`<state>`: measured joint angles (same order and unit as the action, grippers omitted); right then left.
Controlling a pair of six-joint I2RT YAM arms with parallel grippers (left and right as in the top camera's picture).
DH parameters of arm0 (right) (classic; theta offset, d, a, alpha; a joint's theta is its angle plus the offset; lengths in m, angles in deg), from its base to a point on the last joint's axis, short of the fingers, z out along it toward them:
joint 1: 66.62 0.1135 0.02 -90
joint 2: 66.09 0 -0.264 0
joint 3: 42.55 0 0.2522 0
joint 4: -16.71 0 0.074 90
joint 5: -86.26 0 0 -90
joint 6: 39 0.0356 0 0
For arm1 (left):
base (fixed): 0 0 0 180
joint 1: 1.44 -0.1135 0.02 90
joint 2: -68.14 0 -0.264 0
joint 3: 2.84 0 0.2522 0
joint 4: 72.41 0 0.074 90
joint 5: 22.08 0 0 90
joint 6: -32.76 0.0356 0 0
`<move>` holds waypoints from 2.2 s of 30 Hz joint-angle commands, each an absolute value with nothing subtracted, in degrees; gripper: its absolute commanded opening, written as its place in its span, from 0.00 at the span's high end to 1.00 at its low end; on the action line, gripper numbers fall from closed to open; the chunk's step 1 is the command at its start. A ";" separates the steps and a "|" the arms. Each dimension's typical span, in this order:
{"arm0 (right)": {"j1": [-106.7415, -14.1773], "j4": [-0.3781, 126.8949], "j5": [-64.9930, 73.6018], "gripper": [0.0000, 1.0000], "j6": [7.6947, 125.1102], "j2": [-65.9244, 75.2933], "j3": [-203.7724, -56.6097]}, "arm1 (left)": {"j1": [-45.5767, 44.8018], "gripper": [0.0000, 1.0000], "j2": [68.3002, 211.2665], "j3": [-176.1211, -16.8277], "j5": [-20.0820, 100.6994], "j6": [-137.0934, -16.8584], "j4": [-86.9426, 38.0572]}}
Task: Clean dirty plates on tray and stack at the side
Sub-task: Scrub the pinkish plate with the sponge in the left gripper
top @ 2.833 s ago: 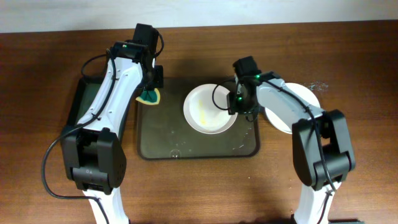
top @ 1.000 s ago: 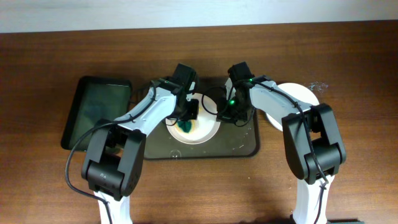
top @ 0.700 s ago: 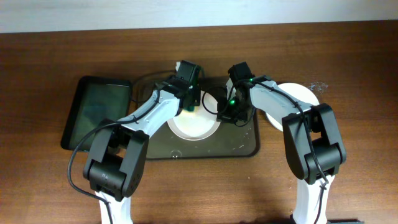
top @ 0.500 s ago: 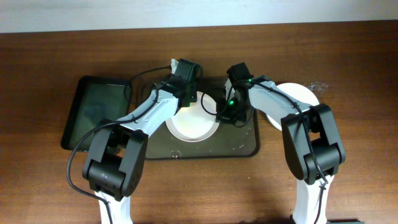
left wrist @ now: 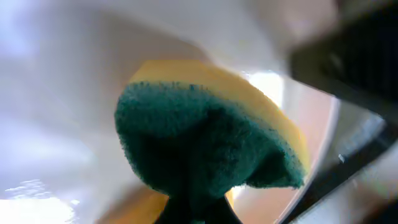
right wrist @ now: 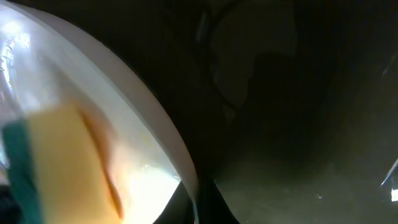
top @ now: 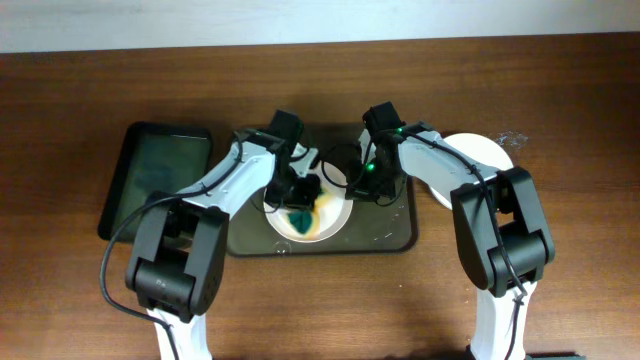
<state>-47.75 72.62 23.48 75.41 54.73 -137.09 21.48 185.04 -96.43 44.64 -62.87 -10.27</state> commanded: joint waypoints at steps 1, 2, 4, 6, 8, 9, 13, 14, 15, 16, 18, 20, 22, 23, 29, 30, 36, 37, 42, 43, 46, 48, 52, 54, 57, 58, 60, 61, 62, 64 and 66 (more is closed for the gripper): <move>-49.48 72.25 22.87 0.96 76.83 56.10 -136.34 | 22.14 1.00 186.20 -95.58 37.40 -56.29 -10.18; -49.56 72.25 22.87 0.96 76.83 56.10 -136.34 | 22.14 1.00 186.20 -95.58 38.80 -56.33 -10.77; -49.67 72.27 22.87 0.96 76.83 56.10 -136.34 | 22.09 1.00 186.20 -95.58 43.02 -57.45 -12.94; -49.67 72.69 22.83 0.96 76.83 56.10 -136.34 | 21.76 1.00 186.20 -95.60 54.03 -65.27 -17.68; -49.65 73.45 22.81 0.96 76.81 56.10 -136.34 | 21.35 1.00 186.20 -95.60 61.49 -70.36 -22.36; -49.61 73.87 22.59 0.96 76.81 56.10 -136.34 | 21.07 1.00 186.20 -95.60 65.47 -72.90 -25.59; -49.43 74.53 19.96 0.96 76.83 56.10 -136.34 | 20.41 1.00 186.20 -95.60 81.82 -80.11 -31.97; -49.43 74.57 19.09 0.96 76.83 56.12 -136.34 | 20.41 1.00 186.20 -95.60 86.78 -81.31 -32.06; -49.43 74.57 18.39 0.96 76.81 56.12 -136.34 | 20.41 1.00 186.20 -95.60 89.12 -81.31 -31.99; -49.45 74.57 18.06 0.96 76.81 56.12 -136.34 | 20.41 1.00 186.20 -95.60 90.34 -81.21 -31.69; -49.56 74.35 18.04 0.96 76.81 56.12 -136.34 | 20.41 1.00 186.20 -95.58 88.11 -80.81 -28.74; -49.56 74.24 18.06 0.96 76.81 56.12 -136.34 | 20.41 1.00 186.20 -95.58 76.68 -76.33 -24.63; -49.54 74.31 18.09 0.96 76.81 56.12 -136.34 | 20.52 1.00 186.22 -95.58 60.31 -68.35 -20.39; -49.54 74.39 18.09 0.96 76.81 56.12 -136.34 | 20.52 1.00 186.20 -95.58 53.07 -64.13 -18.73; -49.54 74.59 18.33 0.96 76.81 56.12 -136.34 | 20.52 1.00 186.20 -95.58 32.96 -49.60 -13.79; -49.54 74.66 18.35 0.96 76.81 56.12 -136.34 | 20.52 1.00 186.20 -95.58 32.96 -49.64 -14.62; -49.43 75.12 18.35 0.96 76.81 56.12 -136.34 | 20.52 1.00 186.20 -95.58 47.96 -61.69 -29.46; -49.43 75.14 18.35 0.96 76.81 56.12 -136.34 | 20.52 1.00 186.22 -95.58 52.50 -63.39 -31.43; -49.43 75.25 18.30 0.96 76.81 56.12 -136.34 | 20.50 1.00 186.37 -95.58 77.16 -64.31 -44.08; -49.43 75.25 18.30 0.96 76.81 56.12 -136.34 | 20.50 1.00 186.37 -95.58 80.66 -64.31 -44.74; -49.43 75.25 18.30 0.96 76.81 56.12 -136.34 | 20.52 1.00 186.37 -95.58 91.74 -67.74 -40.04; -49.43 75.18 18.28 0.96 76.81 56.12 -136.34 | 20.52 1.00 186.37 -95.58 94.80 -71.68 -33.87; -49.43 74.98 18.28 0.96 76.81 56.12 -136.34 | 20.52 1.00 186.35 -95.60 94.43 -73.10 -25.59; -49.45 75.03 18.28 0.96 76.81 56.12 -136.34 | 20.50 1.00 186.07 -96.04 90.93 -73.07 -23.67; -49.43 75.05 18.28 0.96 76.81 56.12 -136.34 | 19.51 1.00 185.74 -100.50 86.36 -73.05 -19.80; -49.43 75.07 18.28 0.96 76.81 56.12 -136.34 | 19.08 1.00 185.74 -102.90 85.16 -73.03 -17.81; -49.43 75.05 18.28 0.96 76.81 56.12 -136.34 | 18.22 1.00 185.74 -107.82 84.02 -73.01 -13.83; -49.45 75.01 18.28 0.96 76.81 56.12 -136.34 | 17.79 1.00 185.74 -111.29 83.50 -72.57 -11.01; -49.45 75.01 18.11 0.96 76.81 56.12 -136.34 | 17.55 1.00 185.74 -114.57 83.50 -71.87 -8.41; -49.45 74.98 18.04 0.96 76.78 56.12 -136.34 | 17.50 1.00 185.74 -119.21 83.08 -70.71 -5.00; -49.45 74.98 17.84 0.96 76.06 56.10 -136.39 | 17.50 1.00 185.74 -122.46 82.75 -70.63 -2.40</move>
<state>-48.86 74.63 22.50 76.41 54.62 -137.15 17.31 185.80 -116.91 83.78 -72.11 -5.24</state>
